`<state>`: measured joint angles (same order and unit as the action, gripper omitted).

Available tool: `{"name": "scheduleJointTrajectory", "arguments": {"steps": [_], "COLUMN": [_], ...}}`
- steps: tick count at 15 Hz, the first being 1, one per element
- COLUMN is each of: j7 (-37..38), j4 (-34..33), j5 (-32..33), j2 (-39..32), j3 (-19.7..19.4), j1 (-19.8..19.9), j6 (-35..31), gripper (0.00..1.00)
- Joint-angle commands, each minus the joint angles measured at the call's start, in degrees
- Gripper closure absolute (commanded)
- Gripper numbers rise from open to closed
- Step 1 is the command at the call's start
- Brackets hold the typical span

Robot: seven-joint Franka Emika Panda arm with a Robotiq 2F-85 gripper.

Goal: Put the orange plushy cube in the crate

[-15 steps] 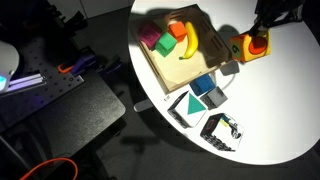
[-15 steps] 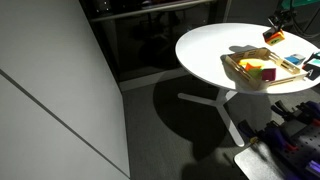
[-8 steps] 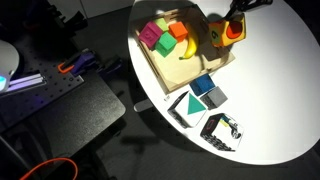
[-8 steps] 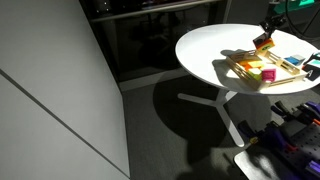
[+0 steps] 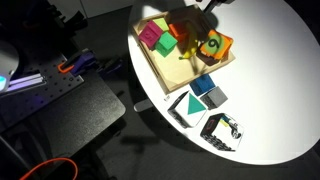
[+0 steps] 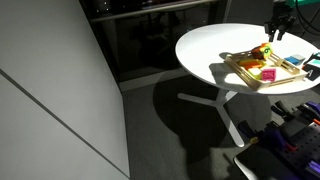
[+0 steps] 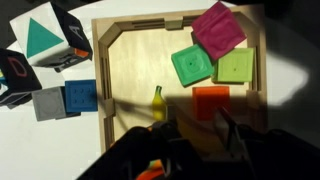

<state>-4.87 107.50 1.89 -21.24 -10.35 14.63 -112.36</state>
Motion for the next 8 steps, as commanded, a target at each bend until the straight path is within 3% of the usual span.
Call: {"name": "scheduleJointTrajectory", "arguments": {"steps": [1,4,8], "j7": [-3.9,-5.49,-7.35], "j4": [3.34,4.72,8.85], "j5": [-1.13,-0.66,0.07], "j2": [5.48,8.41,13.48], "j3": [0.71,0.72,0.57], "j1": [-0.01,-0.22,-0.52], "j6": [6.32,9.87,5.07], "gripper": [0.23,0.0,0.0]}}
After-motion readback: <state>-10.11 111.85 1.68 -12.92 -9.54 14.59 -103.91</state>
